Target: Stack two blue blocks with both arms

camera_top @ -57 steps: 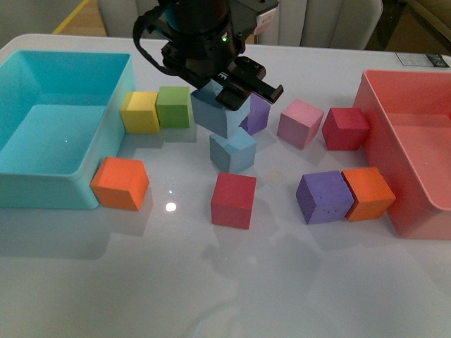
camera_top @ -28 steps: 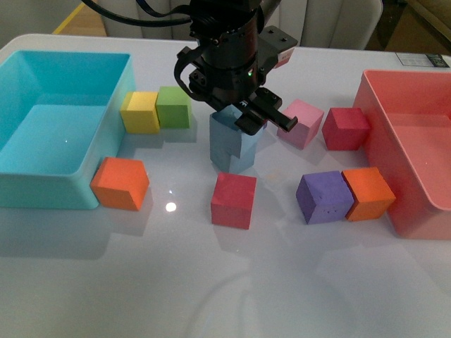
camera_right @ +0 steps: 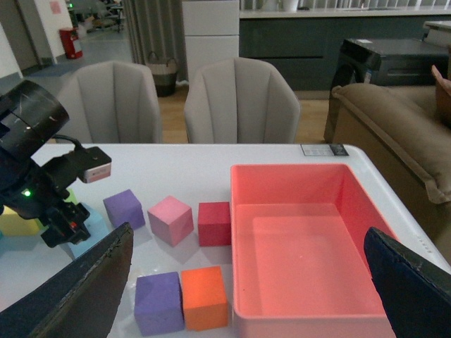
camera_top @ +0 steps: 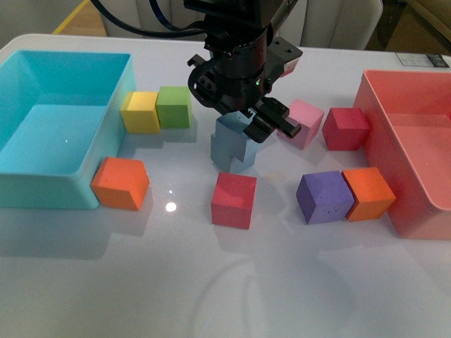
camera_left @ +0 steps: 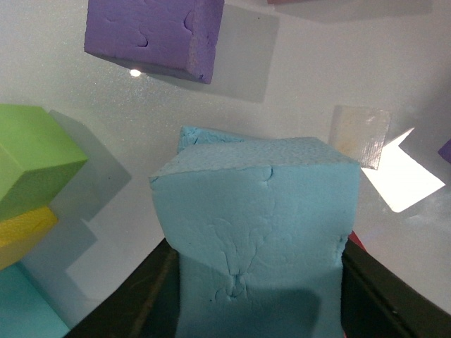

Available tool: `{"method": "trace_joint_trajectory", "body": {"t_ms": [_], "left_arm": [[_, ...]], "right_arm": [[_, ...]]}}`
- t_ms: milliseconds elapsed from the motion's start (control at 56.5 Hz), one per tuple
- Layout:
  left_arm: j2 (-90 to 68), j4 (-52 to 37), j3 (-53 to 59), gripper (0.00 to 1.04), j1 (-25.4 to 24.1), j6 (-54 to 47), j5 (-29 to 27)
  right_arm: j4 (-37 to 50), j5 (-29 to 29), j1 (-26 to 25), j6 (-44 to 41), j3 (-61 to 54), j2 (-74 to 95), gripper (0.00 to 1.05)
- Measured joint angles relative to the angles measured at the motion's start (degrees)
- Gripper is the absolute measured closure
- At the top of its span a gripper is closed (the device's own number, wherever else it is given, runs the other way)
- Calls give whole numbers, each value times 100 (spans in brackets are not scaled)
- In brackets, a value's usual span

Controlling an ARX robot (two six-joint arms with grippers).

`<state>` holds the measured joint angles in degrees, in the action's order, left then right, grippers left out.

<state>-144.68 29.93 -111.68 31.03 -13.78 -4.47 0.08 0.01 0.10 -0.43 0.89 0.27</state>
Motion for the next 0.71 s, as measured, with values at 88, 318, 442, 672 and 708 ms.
{"method": "trace_joint_trajectory", "body": {"t_ms": [88, 318, 442, 672, 708], "left_arm": [[-7, 9, -17, 38, 0, -15, 11], [-7, 9, -24, 7, 0, -35, 15], [114, -57, 138, 9, -11, -35, 17], [763, -223, 730, 9, -37, -94, 11], [839, -229, 776, 9, -46, -96, 7]], "right_arm": [[0, 0, 0, 0, 0, 0, 9], [0, 0, 0, 0, 0, 0, 9], [0, 0, 0, 0, 0, 0, 9], [0, 0, 0, 0, 0, 0, 9], [0, 0, 0, 0, 0, 0, 9]]}}
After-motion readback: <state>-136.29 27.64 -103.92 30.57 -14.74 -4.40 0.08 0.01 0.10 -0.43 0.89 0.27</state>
